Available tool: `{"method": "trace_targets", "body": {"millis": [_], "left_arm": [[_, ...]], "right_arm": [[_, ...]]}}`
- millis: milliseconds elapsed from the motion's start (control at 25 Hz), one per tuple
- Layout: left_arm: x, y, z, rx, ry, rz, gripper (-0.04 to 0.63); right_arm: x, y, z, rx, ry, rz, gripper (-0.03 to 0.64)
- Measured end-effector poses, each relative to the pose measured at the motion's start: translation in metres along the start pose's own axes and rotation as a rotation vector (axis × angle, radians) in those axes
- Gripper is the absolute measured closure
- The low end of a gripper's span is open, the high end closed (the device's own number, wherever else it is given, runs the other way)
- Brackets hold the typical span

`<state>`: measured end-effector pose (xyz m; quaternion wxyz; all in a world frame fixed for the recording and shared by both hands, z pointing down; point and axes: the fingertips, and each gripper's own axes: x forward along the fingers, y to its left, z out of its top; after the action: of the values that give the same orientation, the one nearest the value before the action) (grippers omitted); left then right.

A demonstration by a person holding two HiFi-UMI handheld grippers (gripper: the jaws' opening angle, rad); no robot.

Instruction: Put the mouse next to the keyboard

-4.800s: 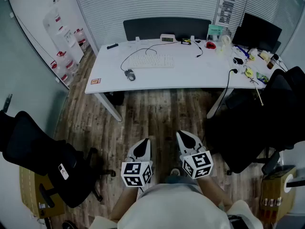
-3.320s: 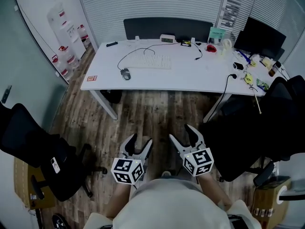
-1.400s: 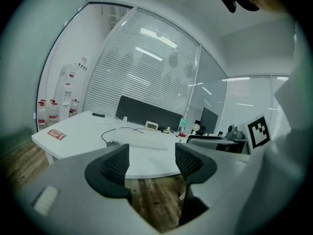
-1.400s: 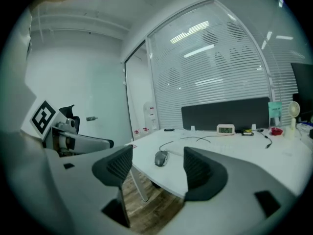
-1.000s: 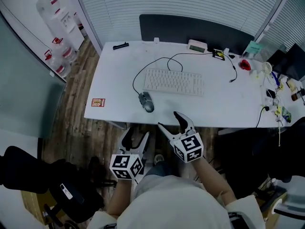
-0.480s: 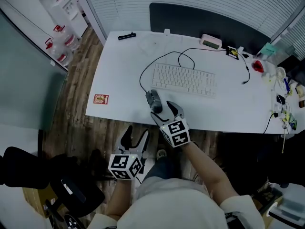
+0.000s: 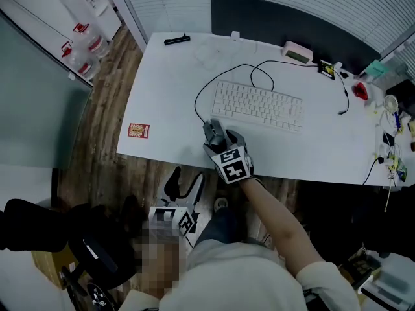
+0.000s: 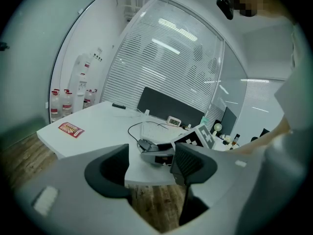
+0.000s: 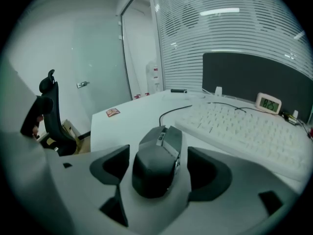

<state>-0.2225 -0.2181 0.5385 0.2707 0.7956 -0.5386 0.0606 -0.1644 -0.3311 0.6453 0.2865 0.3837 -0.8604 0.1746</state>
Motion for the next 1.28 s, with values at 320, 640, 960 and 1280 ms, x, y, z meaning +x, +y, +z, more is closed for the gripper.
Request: {"method": "trace_targets", "body": {"millis": [320,640,960,1280], "left_arm": [[0.002,0.004,0.0,-0.006,-0.001,0.003,0.313],[-0.001,-0.005,0.009,0.01,-0.019,-0.01,0.313],[0.002,-0.03,0.01,0.039,-0.007,-0.064,0.313],[0.037,-0.077,0.019,0.088,-0.001,-0.144,0.313]], "right_arm": [[0.006,-0.002,-0.008,-0.079,0.084,-0.011,0.309],[-0.02,-0.003,-0.001,-0.088,0.027,-0.028,0.327],[-0.076,-0.031,0.014,-0.094,-0.078,-0.109,0.328],[-0.134,-0.112,0.005,0.003,-0.117,-0.236,0.328]]}}
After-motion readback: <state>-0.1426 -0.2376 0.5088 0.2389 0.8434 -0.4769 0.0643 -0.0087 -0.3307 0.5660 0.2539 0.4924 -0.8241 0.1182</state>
